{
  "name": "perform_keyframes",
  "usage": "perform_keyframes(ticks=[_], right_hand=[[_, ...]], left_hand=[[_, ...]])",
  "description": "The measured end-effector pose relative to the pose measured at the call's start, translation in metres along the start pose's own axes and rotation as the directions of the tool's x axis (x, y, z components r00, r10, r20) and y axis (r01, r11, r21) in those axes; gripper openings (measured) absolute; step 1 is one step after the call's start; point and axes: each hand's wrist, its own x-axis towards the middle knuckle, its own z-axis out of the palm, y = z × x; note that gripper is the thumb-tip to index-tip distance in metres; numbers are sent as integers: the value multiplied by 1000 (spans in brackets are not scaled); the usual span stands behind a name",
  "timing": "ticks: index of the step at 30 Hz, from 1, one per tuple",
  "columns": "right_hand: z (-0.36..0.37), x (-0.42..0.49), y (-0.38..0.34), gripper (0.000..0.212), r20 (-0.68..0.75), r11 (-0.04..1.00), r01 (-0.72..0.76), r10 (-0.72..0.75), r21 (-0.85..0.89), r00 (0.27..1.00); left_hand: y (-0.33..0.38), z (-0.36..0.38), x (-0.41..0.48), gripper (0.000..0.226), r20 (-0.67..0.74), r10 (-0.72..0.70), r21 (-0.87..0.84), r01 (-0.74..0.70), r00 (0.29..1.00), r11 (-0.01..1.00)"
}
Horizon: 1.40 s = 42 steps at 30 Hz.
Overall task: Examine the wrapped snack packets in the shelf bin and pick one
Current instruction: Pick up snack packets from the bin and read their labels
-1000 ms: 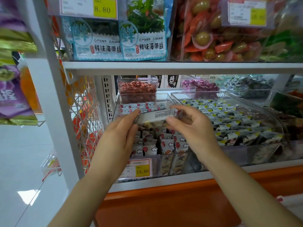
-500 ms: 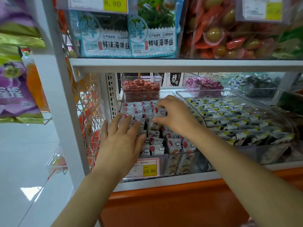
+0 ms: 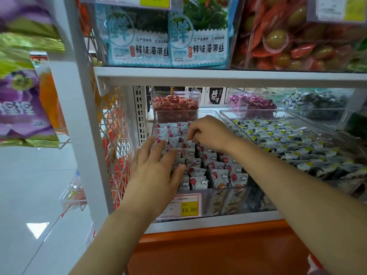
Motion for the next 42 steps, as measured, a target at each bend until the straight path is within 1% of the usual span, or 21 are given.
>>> perform_keyframes(ticks=[3, 7, 9, 10, 12, 14, 15, 17, 19, 22, 24, 25, 27, 29, 31, 33, 35, 37, 39, 41, 42], right_hand=[[5, 12, 4, 23, -46, 1000, 6, -6, -6, 999], [18, 27, 6, 11, 25, 969, 25, -20, -244, 999], [22, 29, 5, 7, 28, 964, 30, -23, -264, 999], [21, 28, 5, 5, 19, 973, 31, -27, -227, 999], [15, 22, 5, 4, -31, 998, 28, -30, -61, 999], [6, 13, 6, 4, -153, 992, 26, -7, 126, 988], [2, 6, 7, 7, -233, 984, 36, 5, 173, 972], [-3, -10, 9, 13, -391, 976, 58, 29, 208, 920], [-5, -29, 8, 13, -533, 964, 84, 67, 254, 843], [-9, -57, 5, 11, -663, 924, 135, 149, 357, 734], [-13, -73, 4, 11, -634, 854, 134, 259, 502, 728], [-16, -80, 4, 12, -589, 790, 132, 323, 599, 741], [-19, -92, 3, 14, -468, 627, 122, 424, 770, 775], [-19, -103, 1, 15, -349, 466, 113, 459, 878, 817], [-16, -109, 0, 16, -262, 330, 112, 456, 937, 850], [-14, -113, -1, 15, -203, 241, 100, 451, 965, 869], [-13, -115, -1, 14, -150, 199, 65, 451, 978, 880], [-12, -115, 1, 19, -98, 197, 6, 462, 980, 881], [-10, -115, 2, 21, -60, 202, -41, 467, 978, 882], [-9, -114, 1, 13, -37, 173, -45, 443, 984, 896], [-9, -114, 1, 11, -21, 131, -39, 427, 991, 904]], left_hand=[[0, 0, 0, 52, 2, -1, -18, 1, 1000, 1000], [0, -2, 0, 50, 9, 1, -29, 0, 1000, 1000], [1, -4, 0, 48, 16, -3, -40, 3, 1000, 999], [2, -5, -1, 47, 20, -9, -46, 10, 1000, 999], [3, -8, -1, 45, 12, -28, -44, 28, 1000, 999], [5, -12, -2, 41, -34, -42, -27, 41, 999, 999], [7, -14, -2, 37, -76, -46, -24, 45, 996, 999], [11, -19, -2, 31, -185, -55, -26, 51, 981, 998], [16, -21, -3, 30, -263, -44, -42, 34, 964, 999], [23, -20, -6, 36, -223, -49, -177, 9, 974, 984], [27, -18, -7, 41, -154, -89, -299, 40, 984, 953], [29, -17, -8, 44, -129, -114, -343, 63, 985, 937], [32, -17, -8, 48, -86, -162, -411, 113, 983, 905], [34, -18, -7, 47, -37, -193, -509, 148, 980, 848], [36, -20, -7, 36, 37, -221, -676, 188, 974, 713], [37, -24, -8, 23, 121, -259, -813, 245, 958, 528], [36, -26, -9, 20, 199, -297, -876, 305, 934, 374], [33, -26, -8, 24, 252, -333, -903, 344, 909, 256], [32, -25, -8, 27, 246, -372, -909, 346, 895, 231], [31, -22, -7, 29, 200, -404, -893, 336, 893, 300], [31, -21, -7, 30, 172, -416, -883, 327, 893, 337]])
